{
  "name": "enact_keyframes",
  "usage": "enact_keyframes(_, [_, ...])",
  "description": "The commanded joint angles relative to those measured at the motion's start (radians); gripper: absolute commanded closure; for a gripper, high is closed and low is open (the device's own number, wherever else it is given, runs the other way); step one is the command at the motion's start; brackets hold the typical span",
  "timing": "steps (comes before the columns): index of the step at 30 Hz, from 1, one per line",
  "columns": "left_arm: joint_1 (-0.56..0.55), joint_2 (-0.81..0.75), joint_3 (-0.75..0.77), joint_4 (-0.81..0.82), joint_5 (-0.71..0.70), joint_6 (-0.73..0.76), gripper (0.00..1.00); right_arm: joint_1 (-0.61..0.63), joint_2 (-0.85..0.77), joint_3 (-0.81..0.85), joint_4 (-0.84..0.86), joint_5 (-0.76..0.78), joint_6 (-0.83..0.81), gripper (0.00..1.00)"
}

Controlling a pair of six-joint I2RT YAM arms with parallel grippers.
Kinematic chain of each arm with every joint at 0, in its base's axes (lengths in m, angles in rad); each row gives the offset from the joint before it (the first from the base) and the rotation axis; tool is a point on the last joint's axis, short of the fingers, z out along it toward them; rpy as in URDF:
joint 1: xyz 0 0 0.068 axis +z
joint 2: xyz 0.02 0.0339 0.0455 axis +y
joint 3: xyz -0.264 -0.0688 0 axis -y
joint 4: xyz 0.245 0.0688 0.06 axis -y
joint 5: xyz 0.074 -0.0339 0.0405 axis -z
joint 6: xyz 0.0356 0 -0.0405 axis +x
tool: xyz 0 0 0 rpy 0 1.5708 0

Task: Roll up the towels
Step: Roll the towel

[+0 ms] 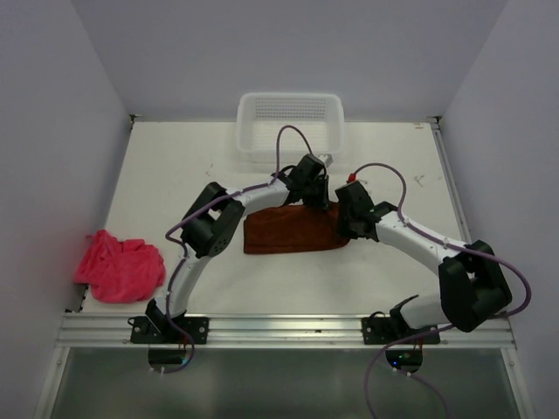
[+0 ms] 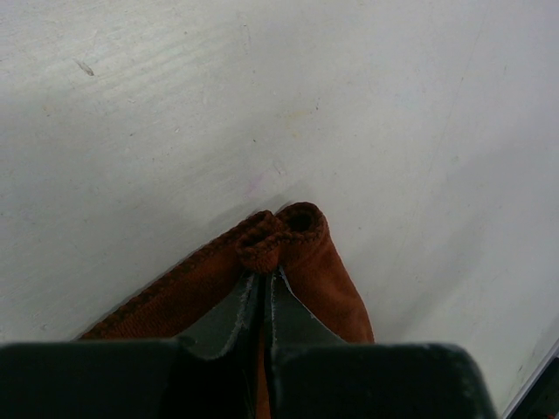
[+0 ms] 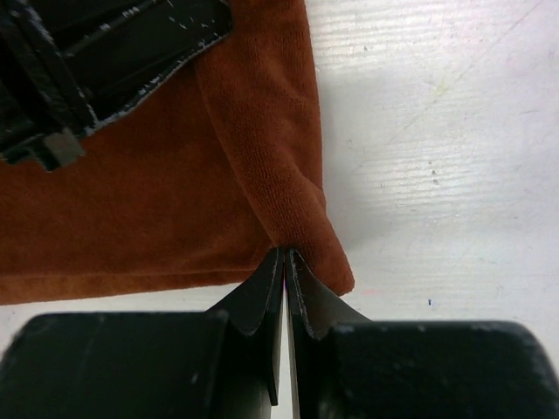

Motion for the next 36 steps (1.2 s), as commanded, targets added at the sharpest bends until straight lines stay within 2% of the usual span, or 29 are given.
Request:
enact_keyframes(1, [0.011,-0.051,-0.018,0.012,-0.007,0.029,1.00,-0.001,0.017,-0.022,0.056,-0.037,0.019,0.93])
enact_keyframes(13, [0.011,-0.053,-0.029,0.022,-0.001,0.024,1.00,-0.002,0.022,0.001,0.056,-0.095,-0.018,0.93])
enact_keyframes(20, [0.011,-0.047,-0.027,0.024,0.005,0.024,1.00,-0.026,-0.049,0.071,-0.008,-0.037,-0.044,0.91])
enact_keyframes(26, [0.011,-0.050,-0.027,0.021,0.002,0.024,1.00,-0.121,-0.073,0.024,0.006,-0.081,-0.032,0.92])
enact_keyframes(36, [0.012,-0.042,-0.021,0.022,0.005,0.024,1.00,-0.132,-0.043,-0.047,0.092,-0.192,-0.012,0.95])
